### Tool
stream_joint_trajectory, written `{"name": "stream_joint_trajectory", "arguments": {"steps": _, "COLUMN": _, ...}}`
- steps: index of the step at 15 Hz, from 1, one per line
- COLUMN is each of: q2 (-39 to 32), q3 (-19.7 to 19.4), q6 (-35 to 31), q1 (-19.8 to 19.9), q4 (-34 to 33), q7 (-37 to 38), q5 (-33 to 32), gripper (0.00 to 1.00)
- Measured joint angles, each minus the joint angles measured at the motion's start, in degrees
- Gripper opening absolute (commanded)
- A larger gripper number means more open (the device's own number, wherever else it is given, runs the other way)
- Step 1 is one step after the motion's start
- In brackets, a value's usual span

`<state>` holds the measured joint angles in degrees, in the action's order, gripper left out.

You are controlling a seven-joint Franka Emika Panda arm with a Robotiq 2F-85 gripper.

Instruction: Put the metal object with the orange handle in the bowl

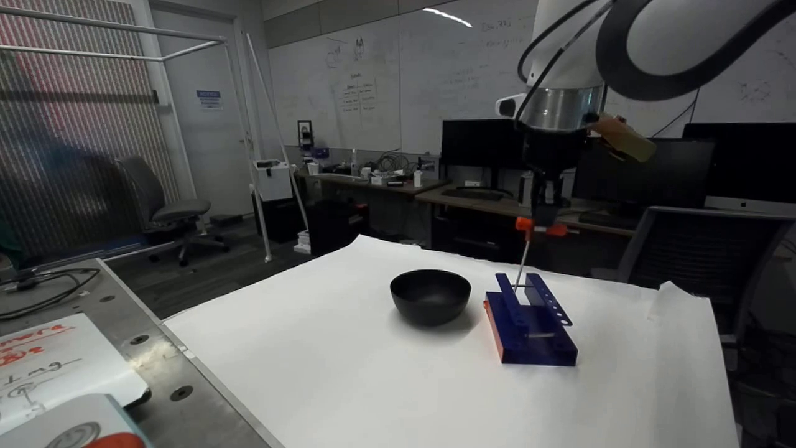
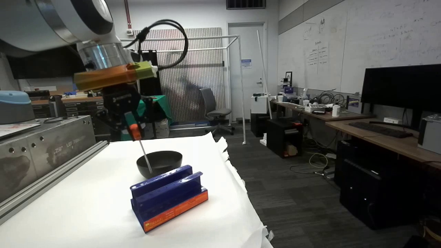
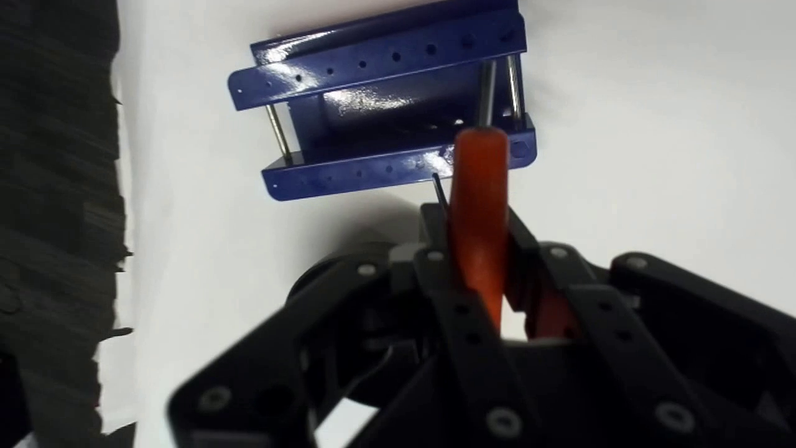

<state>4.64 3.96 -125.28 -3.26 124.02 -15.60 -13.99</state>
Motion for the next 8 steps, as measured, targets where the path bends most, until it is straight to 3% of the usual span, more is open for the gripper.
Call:
{"name": "stream_joint_trajectory", "arguments": {"steps": 4, "q2": 1.3, "q3": -0.3, "q6": -0.4, "q1": 0.2, "q4": -1.6, "q7": 10.5, "q5": 0.2, "gripper": 0.05}}
{"name": "stream_joint_trajectory", "arguments": {"steps": 8, "q2": -1.8, "q3": -0.7, "q6": -6.0, "q1": 0.4, "q4": -1.5, "q7": 19.6, "q5": 3.8, "gripper": 0.05}}
